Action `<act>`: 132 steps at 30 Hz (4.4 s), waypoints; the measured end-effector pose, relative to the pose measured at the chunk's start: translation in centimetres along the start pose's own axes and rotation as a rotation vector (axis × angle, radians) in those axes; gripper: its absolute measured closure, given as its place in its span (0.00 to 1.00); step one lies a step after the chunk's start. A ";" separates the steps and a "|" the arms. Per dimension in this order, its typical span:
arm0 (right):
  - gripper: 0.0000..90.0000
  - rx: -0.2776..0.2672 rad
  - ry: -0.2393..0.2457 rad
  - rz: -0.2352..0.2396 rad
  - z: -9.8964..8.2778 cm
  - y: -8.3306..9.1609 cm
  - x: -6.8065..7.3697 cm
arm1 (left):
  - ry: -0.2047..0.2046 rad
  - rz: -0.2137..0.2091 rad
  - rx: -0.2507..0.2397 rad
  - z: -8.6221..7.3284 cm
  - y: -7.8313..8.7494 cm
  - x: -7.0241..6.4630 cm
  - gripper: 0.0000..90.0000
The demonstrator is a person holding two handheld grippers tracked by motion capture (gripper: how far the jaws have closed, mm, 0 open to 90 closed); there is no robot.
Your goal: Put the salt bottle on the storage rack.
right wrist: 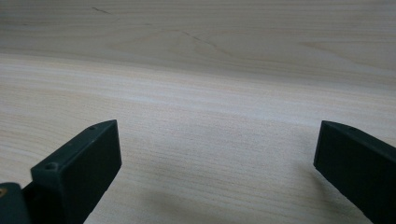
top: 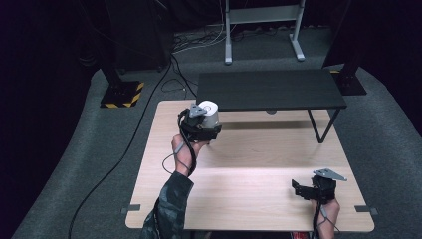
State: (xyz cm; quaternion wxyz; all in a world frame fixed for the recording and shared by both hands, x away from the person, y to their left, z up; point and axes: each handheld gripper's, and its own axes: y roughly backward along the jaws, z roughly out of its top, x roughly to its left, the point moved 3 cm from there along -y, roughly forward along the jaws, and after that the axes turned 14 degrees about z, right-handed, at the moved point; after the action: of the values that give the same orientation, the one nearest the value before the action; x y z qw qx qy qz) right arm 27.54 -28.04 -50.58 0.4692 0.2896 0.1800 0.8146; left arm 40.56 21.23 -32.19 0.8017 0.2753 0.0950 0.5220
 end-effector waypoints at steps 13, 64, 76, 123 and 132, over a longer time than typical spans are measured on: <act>0.00 -0.001 0.003 -0.001 0.0 0.0 0.0 | 0.001 -0.012 -0.014 2.1 -0.2 0.3 0.33; 0.00 -0.007 0.005 0.010 -0.1 0.1 -0.1 | 0.032 0.017 -0.036 9.2 -7.8 -2.1 0.33; 0.00 -0.008 0.006 0.010 -0.1 0.1 -0.1 | 0.049 0.048 -0.092 8.2 -8.3 -2.7 0.33; 0.00 -0.002 0.008 -0.007 0.0 -0.1 0.2 | 0.052 0.298 0.196 -20.8 1.2 -3.1 0.00; 0.00 0.005 0.010 -0.020 0.1 -0.1 0.4 | 0.073 0.266 0.195 -21.0 1.1 -2.2 0.01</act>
State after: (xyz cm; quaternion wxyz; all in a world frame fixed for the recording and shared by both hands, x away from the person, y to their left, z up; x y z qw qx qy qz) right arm 27.54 -27.65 -50.50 0.4760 0.2849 0.1872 0.8107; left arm 29.50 26.75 -49.35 0.6912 0.3427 0.1369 0.6213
